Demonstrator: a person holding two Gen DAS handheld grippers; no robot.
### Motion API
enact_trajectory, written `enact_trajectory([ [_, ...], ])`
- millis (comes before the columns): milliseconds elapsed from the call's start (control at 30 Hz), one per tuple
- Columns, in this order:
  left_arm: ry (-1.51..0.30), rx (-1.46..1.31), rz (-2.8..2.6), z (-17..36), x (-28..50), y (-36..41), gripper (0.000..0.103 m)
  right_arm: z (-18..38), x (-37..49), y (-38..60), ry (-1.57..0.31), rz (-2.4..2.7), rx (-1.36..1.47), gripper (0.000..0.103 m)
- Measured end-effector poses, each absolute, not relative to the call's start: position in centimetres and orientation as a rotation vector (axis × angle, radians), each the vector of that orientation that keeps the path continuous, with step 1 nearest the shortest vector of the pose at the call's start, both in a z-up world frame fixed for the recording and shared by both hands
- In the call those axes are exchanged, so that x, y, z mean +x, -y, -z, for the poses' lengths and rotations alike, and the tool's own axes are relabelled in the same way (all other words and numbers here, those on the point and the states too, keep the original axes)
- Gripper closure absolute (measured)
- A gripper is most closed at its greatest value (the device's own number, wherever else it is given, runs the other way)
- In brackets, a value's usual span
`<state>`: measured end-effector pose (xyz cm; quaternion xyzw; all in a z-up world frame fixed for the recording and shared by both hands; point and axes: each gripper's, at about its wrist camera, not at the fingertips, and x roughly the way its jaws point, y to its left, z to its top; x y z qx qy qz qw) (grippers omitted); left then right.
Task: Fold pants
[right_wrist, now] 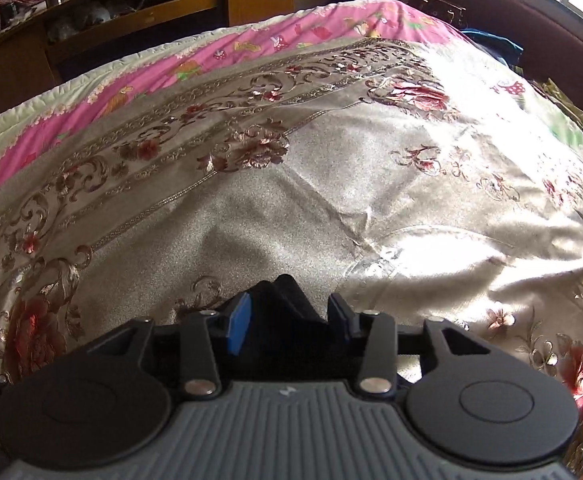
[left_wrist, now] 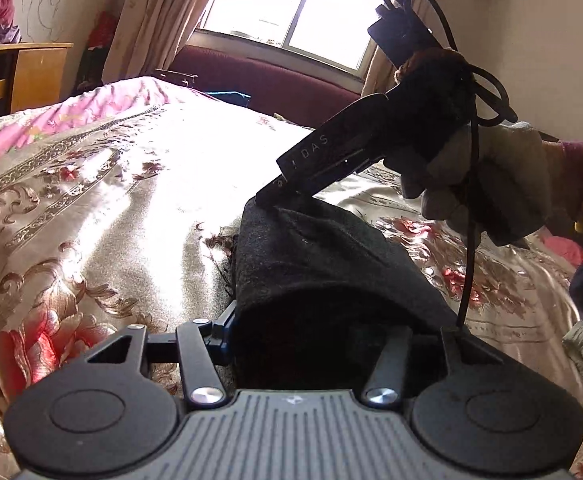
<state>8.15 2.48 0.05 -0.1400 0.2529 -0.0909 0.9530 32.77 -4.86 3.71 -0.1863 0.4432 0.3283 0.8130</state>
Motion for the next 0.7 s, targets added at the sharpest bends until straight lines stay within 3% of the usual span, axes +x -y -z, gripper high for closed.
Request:
enact_trajectory([
  [67,-0.512,-0.274,0.169,0.1,8.7,-2.3,0.036,-2.9,33.3,5.1,-0.976,-0.705,-0.352,0.048],
  [100,-0.527,-0.29,0.168,0.3,9.2,-2.3,0.037,-2.4,33.5,5.1,-0.998,-0.704,-0.336,0.06],
  [133,-0.552,-0.32,0.18,0.6,9.8,-2.5,0.048,-1.8,33.5,4.9,-1.016,-0.687,-0.344,0.084],
  [167,-0.578,-0.364,0.197,0.9,10.3,-2.9,0.054,-1.5,33.3,4.9,-1.012,-0.664,-0.356,0.088],
  [233,-0.58,-0.454,0.225,0.7,10.3,-3.9,0.077,-1.6,32.7,4.8,-1.002,-0.641,-0.36,0.092],
  [267,-0.556,-0.472,0.228,0.0,9.6,-4.4,0.079,-2.4,32.2,5.0,-0.984,-0.64,-0.348,0.093],
  [367,-0.455,-0.539,0.292,-2.7,5.8,-4.8,0.079,-5.3,29.8,5.5,-0.937,-0.726,-0.284,0.095],
  [467,-0.463,-0.482,0.285,-2.8,3.7,-3.3,0.079,-6.6,27.3,4.7,-0.886,-0.775,-0.305,0.095],
  [567,-0.624,-0.47,0.201,1.1,5.4,-3.4,0.077,-3.1,28.0,3.6,-0.899,-0.686,-0.398,0.097],
  [700,-0.657,-0.574,0.176,2.3,5.4,-5.8,0.066,-0.8,28.0,2.5,-0.863,-0.607,-0.426,0.097],
])
